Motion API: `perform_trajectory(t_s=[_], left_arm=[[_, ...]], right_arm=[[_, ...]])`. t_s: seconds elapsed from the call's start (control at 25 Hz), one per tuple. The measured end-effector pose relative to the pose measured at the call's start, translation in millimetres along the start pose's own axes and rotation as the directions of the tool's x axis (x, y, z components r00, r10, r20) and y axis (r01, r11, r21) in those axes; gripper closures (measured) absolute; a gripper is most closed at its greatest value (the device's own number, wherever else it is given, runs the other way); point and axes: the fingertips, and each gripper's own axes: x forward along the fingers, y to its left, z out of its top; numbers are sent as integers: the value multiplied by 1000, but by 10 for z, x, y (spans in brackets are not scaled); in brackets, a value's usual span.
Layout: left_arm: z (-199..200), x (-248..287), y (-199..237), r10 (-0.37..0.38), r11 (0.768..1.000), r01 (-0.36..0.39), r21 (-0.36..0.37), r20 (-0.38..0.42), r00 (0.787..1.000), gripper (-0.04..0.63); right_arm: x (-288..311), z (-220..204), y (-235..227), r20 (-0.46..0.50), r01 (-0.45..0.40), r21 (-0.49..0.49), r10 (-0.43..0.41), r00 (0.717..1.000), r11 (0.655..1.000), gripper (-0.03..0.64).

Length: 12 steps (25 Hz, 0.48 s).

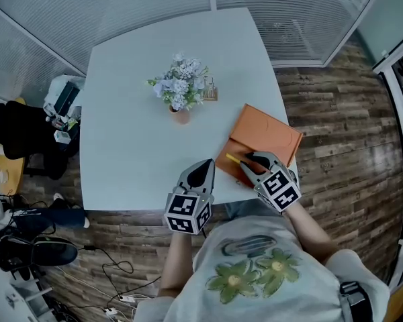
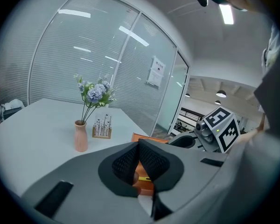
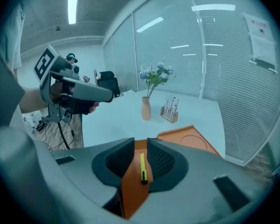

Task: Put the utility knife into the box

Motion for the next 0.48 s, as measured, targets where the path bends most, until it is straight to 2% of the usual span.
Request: perform_trajectory(t_s=[0.32, 0.4, 0.48], left_arm=[[51, -40, -175, -11, 1000, 10, 12, 26, 1000, 595], [100, -71, -175, -14, 1000, 14, 11, 33, 999, 595], [136, -101, -191, -18, 1000, 17, 8, 41, 999, 595]], right_arm=[[-401, 369, 9, 160, 45, 20, -48, 986, 999, 563], [-460, 488, 18, 190, 55, 22, -58, 980, 998, 611], [-518, 587, 39, 218, 58, 23, -62, 974, 998, 611]])
